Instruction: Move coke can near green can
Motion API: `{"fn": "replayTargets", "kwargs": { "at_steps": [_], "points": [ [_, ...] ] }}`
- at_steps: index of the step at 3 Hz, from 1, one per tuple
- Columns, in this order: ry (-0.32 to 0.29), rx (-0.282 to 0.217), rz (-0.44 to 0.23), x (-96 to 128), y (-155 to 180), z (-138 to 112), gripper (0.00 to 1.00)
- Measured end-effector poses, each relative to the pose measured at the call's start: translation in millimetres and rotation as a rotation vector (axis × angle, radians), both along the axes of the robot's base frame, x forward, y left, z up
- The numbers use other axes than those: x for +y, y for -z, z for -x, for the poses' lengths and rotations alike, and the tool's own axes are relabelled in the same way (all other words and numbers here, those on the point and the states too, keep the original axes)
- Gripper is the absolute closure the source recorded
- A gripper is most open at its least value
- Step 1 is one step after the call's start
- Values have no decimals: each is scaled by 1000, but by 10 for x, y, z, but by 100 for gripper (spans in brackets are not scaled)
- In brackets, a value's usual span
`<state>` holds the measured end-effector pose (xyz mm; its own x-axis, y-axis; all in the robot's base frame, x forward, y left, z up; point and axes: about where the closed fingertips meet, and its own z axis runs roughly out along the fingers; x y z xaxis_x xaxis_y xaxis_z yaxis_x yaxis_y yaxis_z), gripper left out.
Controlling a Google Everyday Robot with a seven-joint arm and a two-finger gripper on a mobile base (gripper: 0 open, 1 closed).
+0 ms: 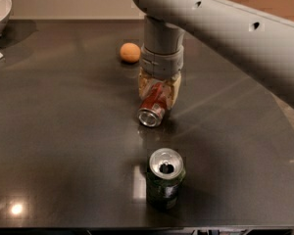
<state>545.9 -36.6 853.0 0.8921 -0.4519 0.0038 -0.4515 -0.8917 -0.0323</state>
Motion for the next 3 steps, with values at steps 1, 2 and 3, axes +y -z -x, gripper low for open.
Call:
{"fn": "replayTargets", "kwargs": {
  "at_steps": [1,2,3],
  "points": [
    [-6,-9,11,-78,-70,106,80],
    [14,-25,9,-138,-134,313,100],
    [63,-20,-7,-204,-188,568,100]
  ]
}}
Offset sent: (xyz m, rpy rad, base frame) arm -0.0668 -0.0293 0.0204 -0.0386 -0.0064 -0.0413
